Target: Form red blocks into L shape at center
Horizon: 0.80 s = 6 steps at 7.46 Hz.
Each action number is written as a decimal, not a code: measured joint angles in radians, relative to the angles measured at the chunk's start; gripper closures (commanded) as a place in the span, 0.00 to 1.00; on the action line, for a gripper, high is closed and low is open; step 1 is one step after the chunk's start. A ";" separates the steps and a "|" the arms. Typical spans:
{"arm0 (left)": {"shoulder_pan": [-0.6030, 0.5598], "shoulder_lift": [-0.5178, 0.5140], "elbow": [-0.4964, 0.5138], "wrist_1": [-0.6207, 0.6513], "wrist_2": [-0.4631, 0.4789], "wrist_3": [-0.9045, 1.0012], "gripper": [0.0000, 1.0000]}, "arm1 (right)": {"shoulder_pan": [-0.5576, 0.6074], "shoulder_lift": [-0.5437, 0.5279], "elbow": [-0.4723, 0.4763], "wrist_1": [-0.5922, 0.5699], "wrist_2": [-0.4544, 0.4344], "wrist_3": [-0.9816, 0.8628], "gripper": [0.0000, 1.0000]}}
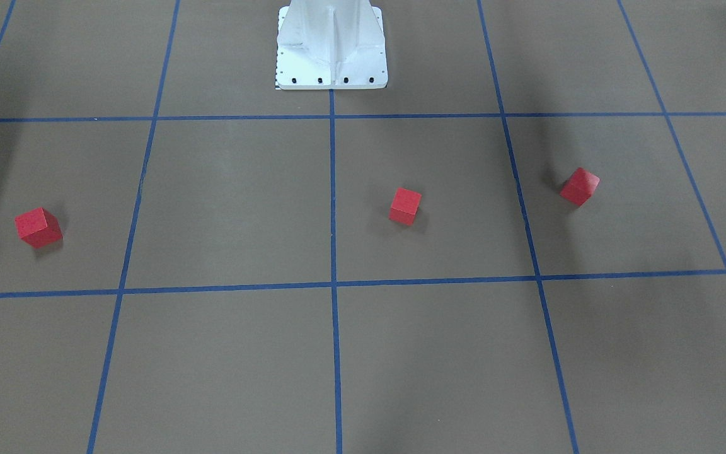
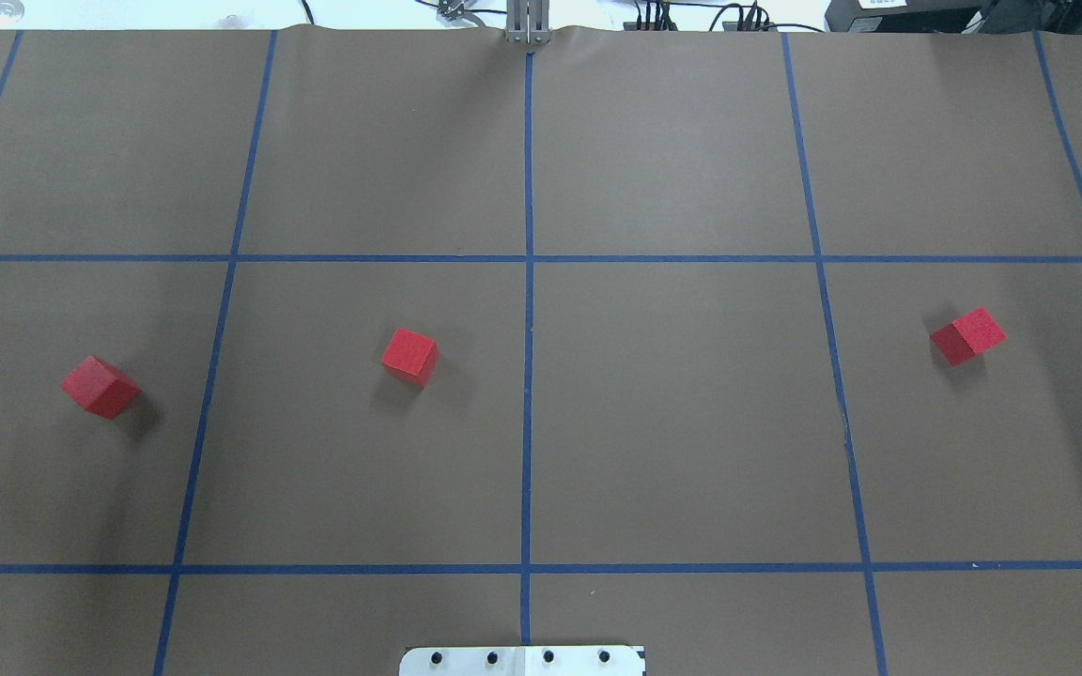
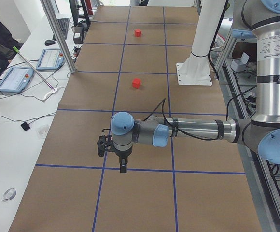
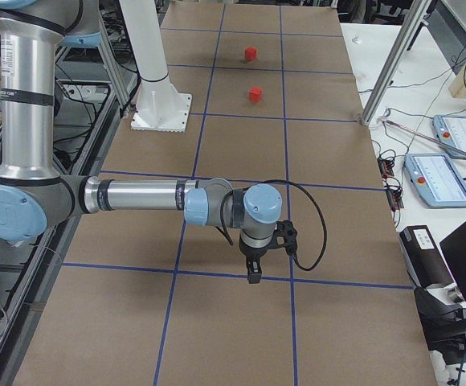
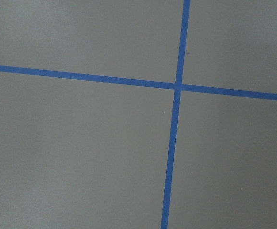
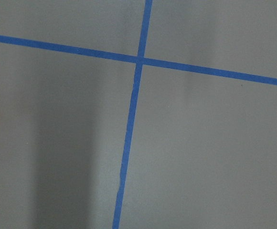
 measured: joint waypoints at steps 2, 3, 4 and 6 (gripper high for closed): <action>0.001 0.014 -0.002 -0.014 -0.003 0.008 0.00 | 0.001 -0.013 0.001 0.037 0.005 0.004 0.00; 0.002 0.020 -0.003 -0.020 -0.003 0.008 0.00 | 0.002 -0.013 0.005 0.043 0.007 0.006 0.00; 0.002 0.022 -0.002 -0.023 -0.004 0.006 0.00 | 0.002 -0.011 0.008 0.046 0.007 0.006 0.00; 0.002 0.024 -0.001 -0.025 -0.003 0.004 0.00 | 0.002 -0.006 0.012 0.060 0.006 0.005 0.00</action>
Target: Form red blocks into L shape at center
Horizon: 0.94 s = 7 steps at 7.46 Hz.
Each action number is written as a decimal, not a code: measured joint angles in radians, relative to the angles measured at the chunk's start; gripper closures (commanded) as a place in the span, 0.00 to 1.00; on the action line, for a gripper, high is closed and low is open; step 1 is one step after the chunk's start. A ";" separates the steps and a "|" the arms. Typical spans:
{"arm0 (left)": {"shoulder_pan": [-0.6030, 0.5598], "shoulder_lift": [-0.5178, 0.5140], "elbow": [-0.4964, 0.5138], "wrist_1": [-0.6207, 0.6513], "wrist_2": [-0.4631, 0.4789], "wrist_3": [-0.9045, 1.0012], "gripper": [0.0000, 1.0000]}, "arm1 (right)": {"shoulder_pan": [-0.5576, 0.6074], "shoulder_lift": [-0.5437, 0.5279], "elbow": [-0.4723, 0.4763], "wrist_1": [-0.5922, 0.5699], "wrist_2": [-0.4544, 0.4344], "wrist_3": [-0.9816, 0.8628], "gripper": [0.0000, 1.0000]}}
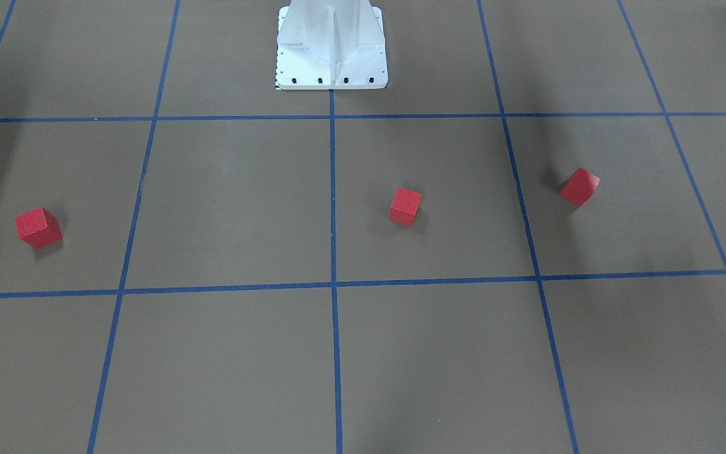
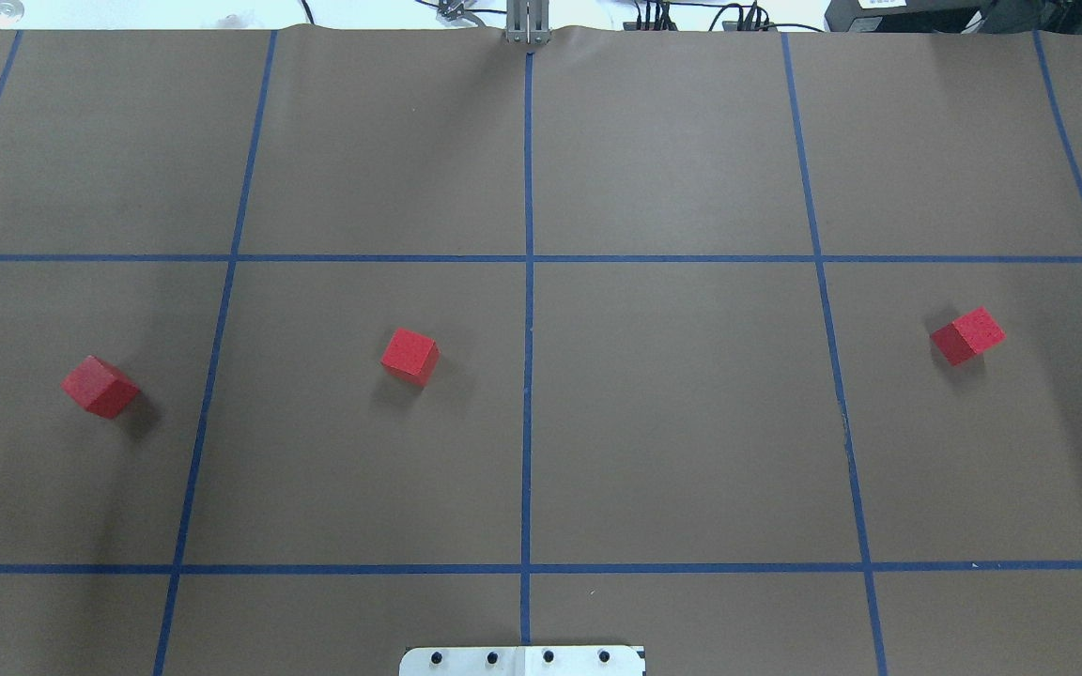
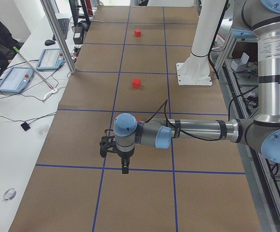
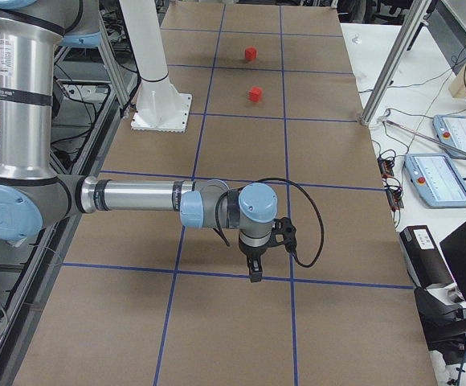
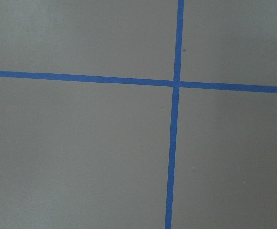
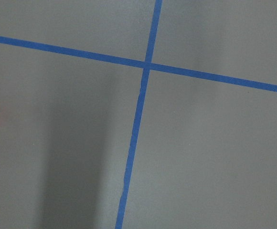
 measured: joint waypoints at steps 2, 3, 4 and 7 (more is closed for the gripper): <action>0.000 0.001 0.003 -0.001 0.002 -0.001 0.00 | 0.000 0.001 0.006 0.081 -0.003 0.002 0.00; 0.000 0.002 0.004 -0.001 0.002 -0.002 0.00 | 0.000 -0.004 0.002 0.104 -0.002 0.003 0.00; 0.000 0.003 0.005 -0.001 0.002 -0.002 0.00 | -0.001 -0.010 -0.010 0.114 0.000 0.003 0.00; 0.000 0.005 0.004 0.000 0.000 -0.002 0.00 | -0.002 -0.017 -0.047 0.128 0.003 0.000 0.00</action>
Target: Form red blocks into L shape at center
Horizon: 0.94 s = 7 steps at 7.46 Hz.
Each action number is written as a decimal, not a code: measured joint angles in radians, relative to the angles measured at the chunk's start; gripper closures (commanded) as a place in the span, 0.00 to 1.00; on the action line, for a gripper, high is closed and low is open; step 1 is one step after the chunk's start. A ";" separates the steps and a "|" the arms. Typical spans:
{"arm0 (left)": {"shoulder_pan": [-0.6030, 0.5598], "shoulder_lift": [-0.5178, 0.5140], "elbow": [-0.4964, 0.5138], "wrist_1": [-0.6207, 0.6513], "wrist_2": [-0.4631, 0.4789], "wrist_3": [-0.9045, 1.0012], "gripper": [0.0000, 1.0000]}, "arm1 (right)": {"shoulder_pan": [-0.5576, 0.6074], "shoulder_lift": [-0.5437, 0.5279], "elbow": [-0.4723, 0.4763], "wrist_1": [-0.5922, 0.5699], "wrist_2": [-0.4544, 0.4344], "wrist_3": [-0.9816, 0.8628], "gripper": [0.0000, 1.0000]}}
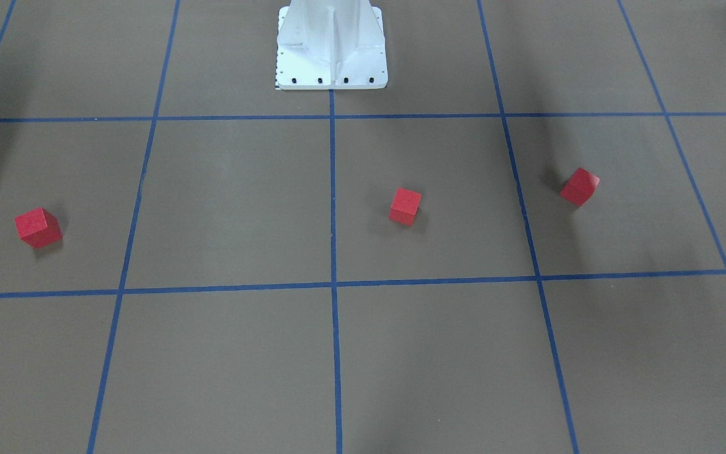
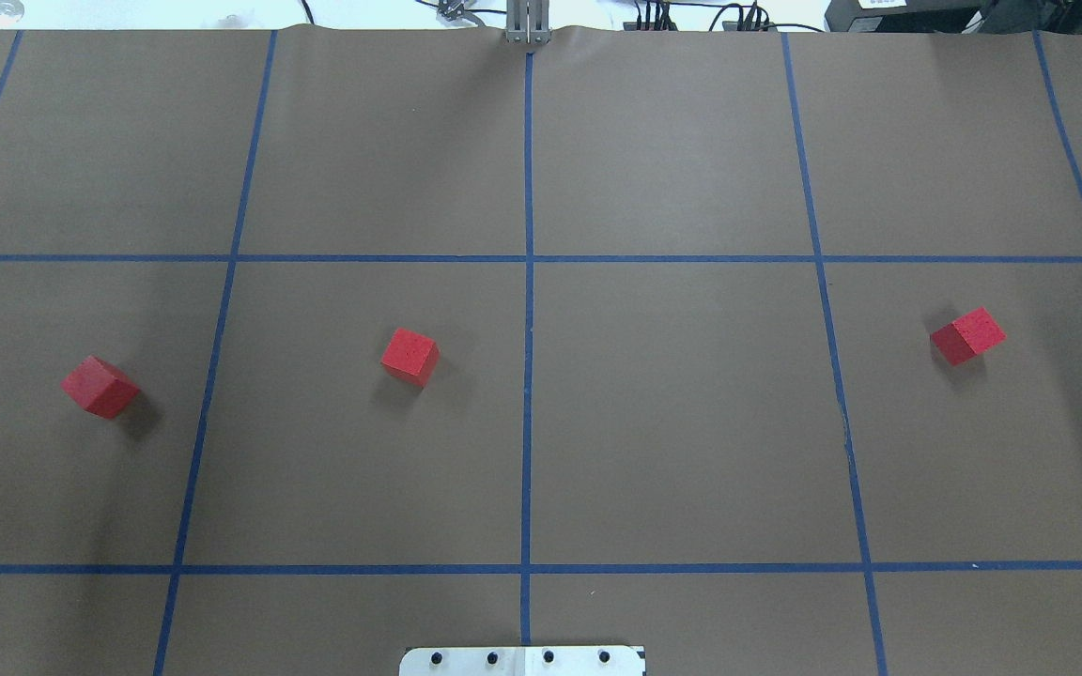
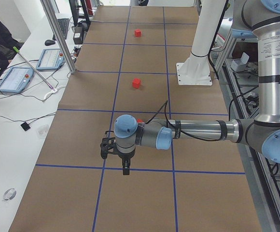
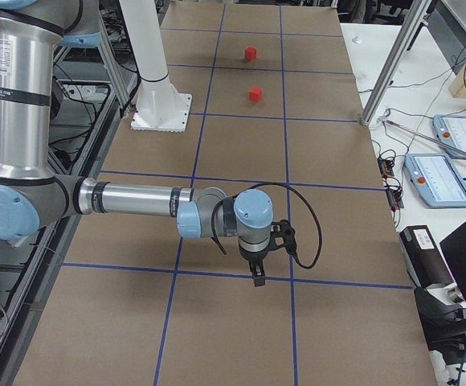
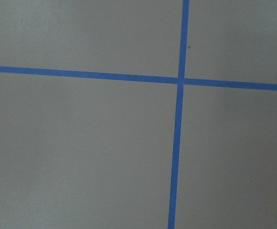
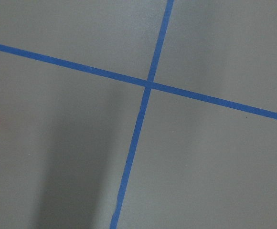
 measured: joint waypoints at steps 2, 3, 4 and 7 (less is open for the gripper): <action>0.000 0.007 -0.006 -0.001 -0.002 0.000 0.00 | -0.004 -0.001 -0.001 0.002 0.020 0.003 0.00; 0.000 0.009 -0.009 -0.001 -0.002 0.000 0.00 | -0.012 -0.001 0.000 0.003 0.043 0.021 0.00; 0.000 0.010 -0.010 -0.001 -0.003 0.000 0.00 | -0.028 0.001 0.005 0.004 0.059 0.068 0.00; 0.000 0.010 -0.010 -0.001 -0.003 0.000 0.00 | -0.151 0.024 0.042 0.007 0.068 0.367 0.00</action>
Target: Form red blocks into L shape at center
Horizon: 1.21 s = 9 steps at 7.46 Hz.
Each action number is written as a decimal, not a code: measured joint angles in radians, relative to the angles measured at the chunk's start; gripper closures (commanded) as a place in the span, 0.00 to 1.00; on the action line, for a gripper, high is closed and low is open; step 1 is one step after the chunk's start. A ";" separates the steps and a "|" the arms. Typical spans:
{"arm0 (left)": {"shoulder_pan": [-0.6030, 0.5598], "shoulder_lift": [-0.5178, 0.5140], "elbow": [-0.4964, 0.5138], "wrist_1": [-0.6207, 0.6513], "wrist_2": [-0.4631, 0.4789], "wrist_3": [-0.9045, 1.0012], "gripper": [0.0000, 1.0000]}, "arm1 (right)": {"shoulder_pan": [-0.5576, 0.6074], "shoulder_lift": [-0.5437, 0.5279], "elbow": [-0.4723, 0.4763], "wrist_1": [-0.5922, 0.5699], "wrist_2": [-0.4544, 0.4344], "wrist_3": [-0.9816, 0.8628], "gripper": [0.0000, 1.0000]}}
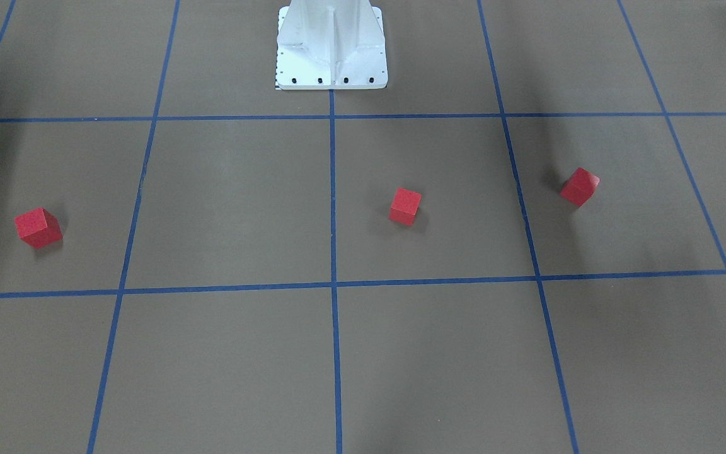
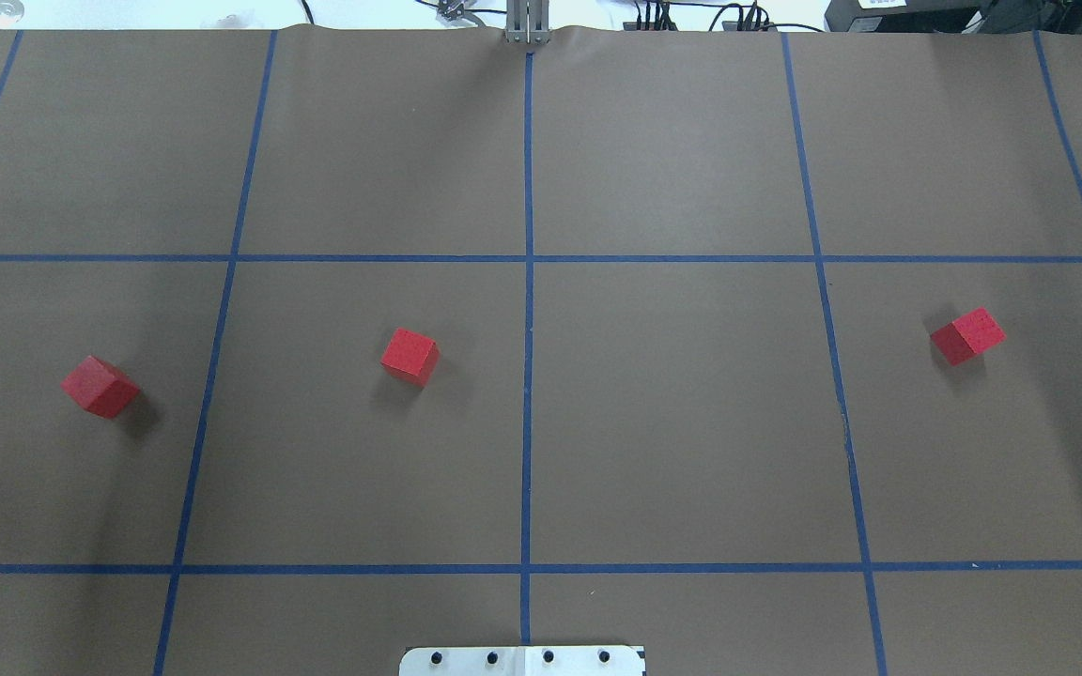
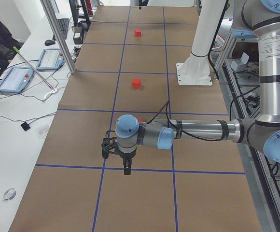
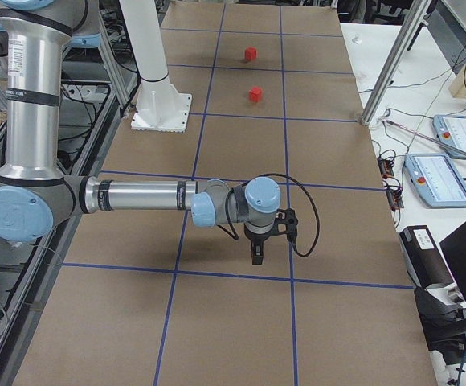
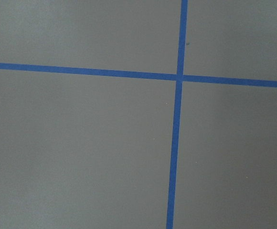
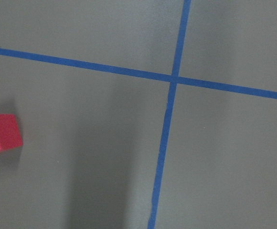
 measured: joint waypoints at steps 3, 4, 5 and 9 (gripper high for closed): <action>0.000 0.000 -0.002 0.000 -0.001 0.000 0.00 | -0.137 0.043 0.060 0.015 -0.028 0.262 0.00; 0.000 0.000 -0.002 0.000 0.000 0.000 0.00 | -0.169 0.059 0.057 0.058 -0.045 0.276 0.00; 0.000 0.000 -0.001 0.000 0.000 0.000 0.00 | -0.211 0.076 0.051 0.101 -0.056 0.273 0.00; 0.001 -0.001 0.005 0.000 0.000 0.000 0.00 | -0.344 0.132 0.042 0.159 -0.153 0.097 0.00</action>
